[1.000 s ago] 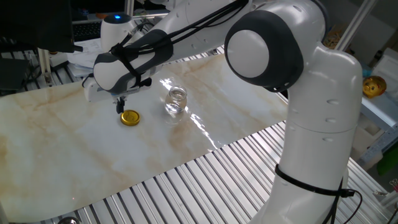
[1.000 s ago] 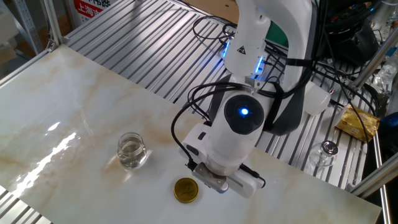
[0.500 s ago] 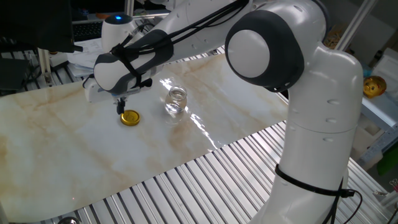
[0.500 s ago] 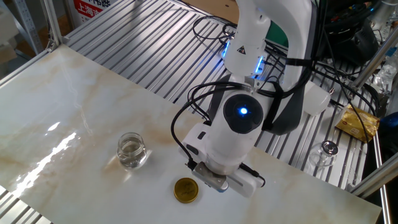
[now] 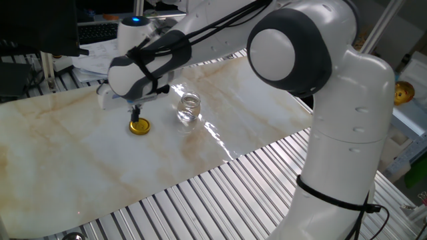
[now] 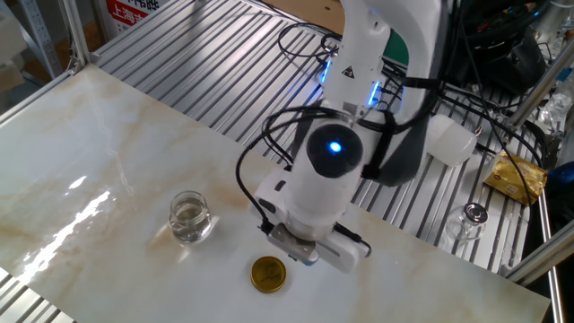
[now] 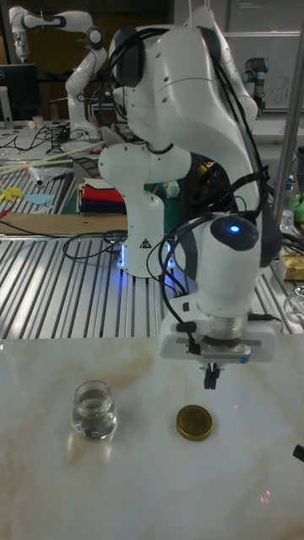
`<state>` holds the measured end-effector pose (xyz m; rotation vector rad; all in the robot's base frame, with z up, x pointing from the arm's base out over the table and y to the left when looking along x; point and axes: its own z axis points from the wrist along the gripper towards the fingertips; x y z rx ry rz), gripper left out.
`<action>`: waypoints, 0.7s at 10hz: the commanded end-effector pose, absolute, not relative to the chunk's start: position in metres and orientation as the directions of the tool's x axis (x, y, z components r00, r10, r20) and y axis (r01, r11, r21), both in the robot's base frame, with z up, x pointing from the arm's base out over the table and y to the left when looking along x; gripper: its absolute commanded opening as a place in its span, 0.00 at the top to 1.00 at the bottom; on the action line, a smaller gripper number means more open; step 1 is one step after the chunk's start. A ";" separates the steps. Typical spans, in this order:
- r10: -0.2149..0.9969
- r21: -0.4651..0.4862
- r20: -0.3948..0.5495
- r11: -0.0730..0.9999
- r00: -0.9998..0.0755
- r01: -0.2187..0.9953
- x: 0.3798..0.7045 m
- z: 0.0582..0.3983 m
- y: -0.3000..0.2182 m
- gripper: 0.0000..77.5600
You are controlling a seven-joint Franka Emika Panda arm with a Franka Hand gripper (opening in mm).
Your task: Screw the lid onto the jar
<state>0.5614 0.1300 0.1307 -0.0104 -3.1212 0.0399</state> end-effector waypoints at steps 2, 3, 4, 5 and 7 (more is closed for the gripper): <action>-0.001 0.032 -0.002 0.999 -1.000 -0.001 0.573 0.117 0.108 1.00; 0.009 0.057 0.000 0.998 -1.000 0.009 0.580 0.116 0.105 1.00; -0.010 0.023 -0.002 1.000 -1.000 -0.010 0.587 0.119 0.104 1.00; -0.023 -0.011 -0.005 1.000 -1.000 -0.023 0.594 0.120 0.102 1.00; -0.032 -0.045 -0.005 0.998 -0.999 -0.031 0.605 0.118 0.099 1.00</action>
